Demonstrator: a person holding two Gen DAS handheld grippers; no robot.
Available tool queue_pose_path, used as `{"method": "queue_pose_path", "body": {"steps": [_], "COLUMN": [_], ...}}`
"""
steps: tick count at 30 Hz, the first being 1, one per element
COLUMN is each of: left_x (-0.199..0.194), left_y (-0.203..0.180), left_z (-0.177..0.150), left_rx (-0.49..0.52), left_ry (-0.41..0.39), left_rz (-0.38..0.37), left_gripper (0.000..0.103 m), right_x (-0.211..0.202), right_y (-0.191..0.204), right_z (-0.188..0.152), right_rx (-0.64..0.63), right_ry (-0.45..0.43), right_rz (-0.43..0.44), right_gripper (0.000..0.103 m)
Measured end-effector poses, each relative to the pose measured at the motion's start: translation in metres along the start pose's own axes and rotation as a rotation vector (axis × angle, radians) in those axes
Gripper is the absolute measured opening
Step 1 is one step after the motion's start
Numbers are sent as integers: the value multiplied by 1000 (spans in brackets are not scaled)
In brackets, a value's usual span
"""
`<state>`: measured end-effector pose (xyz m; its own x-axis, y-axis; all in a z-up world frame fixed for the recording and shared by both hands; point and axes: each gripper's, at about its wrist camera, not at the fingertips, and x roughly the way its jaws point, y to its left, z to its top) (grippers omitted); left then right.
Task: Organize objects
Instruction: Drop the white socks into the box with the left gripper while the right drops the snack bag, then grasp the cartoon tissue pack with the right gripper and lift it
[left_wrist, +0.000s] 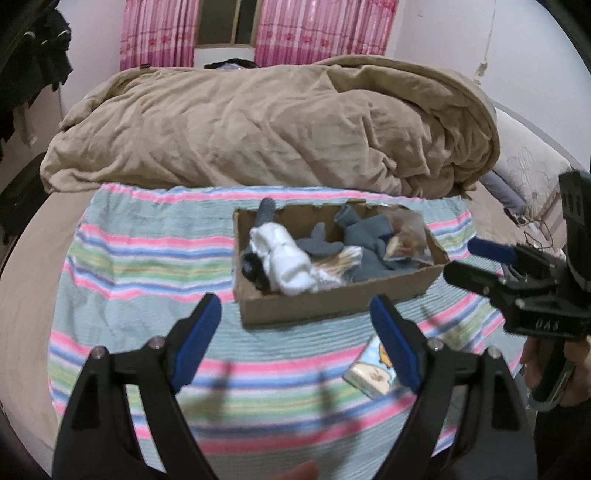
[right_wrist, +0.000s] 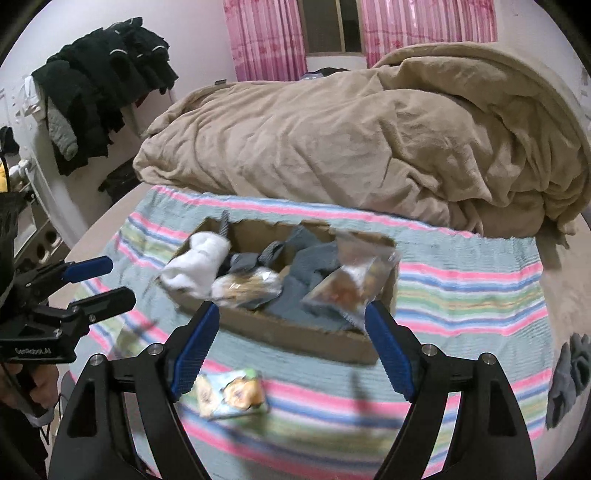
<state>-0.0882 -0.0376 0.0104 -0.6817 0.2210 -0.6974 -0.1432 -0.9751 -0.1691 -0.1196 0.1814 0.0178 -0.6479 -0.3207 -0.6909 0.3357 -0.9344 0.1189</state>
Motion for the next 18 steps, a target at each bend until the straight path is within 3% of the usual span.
{"method": "queue_pose_path", "body": {"steps": [9, 18], "left_x": [2, 16], "left_y": [9, 23], "left_z": [-41, -76], "left_rx": [-48, -83], "left_ry": [48, 108], "left_rz": [10, 31], "left_gripper": [84, 84], "right_x": [5, 51], "right_y": [22, 46], "right_z": [-34, -67], "right_rx": [-13, -45], "right_ry": [71, 181], "right_rz": [35, 75], "right_gripper": [84, 84]}}
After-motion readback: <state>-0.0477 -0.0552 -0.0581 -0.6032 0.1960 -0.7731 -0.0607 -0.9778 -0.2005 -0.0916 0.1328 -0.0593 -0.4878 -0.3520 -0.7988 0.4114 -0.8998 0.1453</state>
